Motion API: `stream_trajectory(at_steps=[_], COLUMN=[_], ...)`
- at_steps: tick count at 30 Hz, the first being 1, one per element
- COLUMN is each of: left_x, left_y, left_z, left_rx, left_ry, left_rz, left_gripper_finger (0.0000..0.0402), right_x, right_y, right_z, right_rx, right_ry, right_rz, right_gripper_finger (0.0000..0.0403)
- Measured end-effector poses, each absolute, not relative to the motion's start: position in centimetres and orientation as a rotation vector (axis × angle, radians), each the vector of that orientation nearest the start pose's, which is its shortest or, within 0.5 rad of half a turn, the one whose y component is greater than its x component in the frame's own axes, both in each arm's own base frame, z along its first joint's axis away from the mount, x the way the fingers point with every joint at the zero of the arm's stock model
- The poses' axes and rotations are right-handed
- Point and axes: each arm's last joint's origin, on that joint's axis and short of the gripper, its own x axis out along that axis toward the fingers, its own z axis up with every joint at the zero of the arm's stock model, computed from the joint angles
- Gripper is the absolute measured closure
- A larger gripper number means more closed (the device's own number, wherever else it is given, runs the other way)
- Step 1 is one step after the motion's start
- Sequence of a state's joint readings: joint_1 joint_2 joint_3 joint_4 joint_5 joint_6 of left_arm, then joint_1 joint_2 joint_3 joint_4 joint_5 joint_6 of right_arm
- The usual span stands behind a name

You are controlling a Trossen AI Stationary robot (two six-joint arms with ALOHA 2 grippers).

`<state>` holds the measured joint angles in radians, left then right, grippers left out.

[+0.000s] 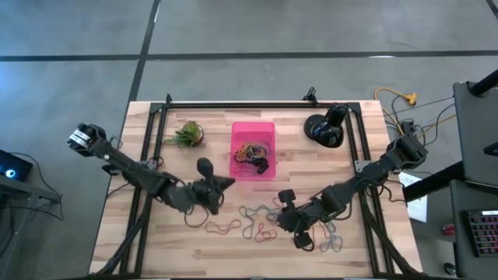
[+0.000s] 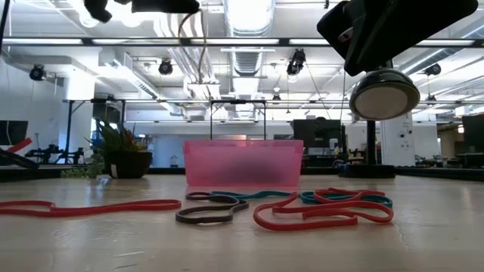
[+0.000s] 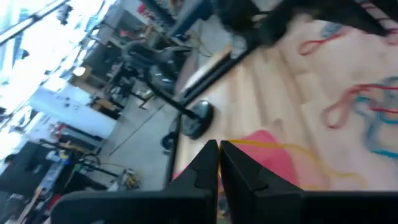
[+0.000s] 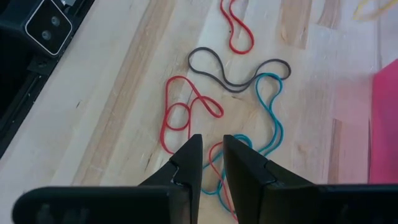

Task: Pick and place rubber bands into bin
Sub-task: Put the yellow rubber bands into the pink bin

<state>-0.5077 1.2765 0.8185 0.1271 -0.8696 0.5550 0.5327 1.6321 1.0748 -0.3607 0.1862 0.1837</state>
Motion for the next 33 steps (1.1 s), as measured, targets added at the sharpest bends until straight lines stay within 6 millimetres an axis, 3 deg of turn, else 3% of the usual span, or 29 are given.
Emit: stream_trajectory(at_steps=[8, 17, 25, 33], left_x=[26.0, 28.1, 30.2, 31.8], left_y=[-6.7, -1.4, 2.1, 3.1], left_z=[28.4, 27.7, 24.7, 21.8], left_rx=[0.725, 0.674, 0.635, 0.638], left_ry=[0.354, 0.358, 0.461, 0.543], left_rz=[0.367, 0.375, 0.366, 0.358], left_gripper_finger=[0.0401, 0.0401, 0.0401, 0.0401], right_x=[29.1, 29.1, 29.1, 29.0], right_y=[16.5, 16.5, 16.5, 16.5], right_z=[21.2, 21.2, 21.2, 21.0], right_rx=[-0.157, -0.157, -0.155, -0.155], right_ry=[0.885, 0.885, 0.886, 0.891], right_rz=[0.242, 0.242, 0.241, 0.240], right_gripper_finger=[0.0344, 0.0344, 0.0344, 0.0344])
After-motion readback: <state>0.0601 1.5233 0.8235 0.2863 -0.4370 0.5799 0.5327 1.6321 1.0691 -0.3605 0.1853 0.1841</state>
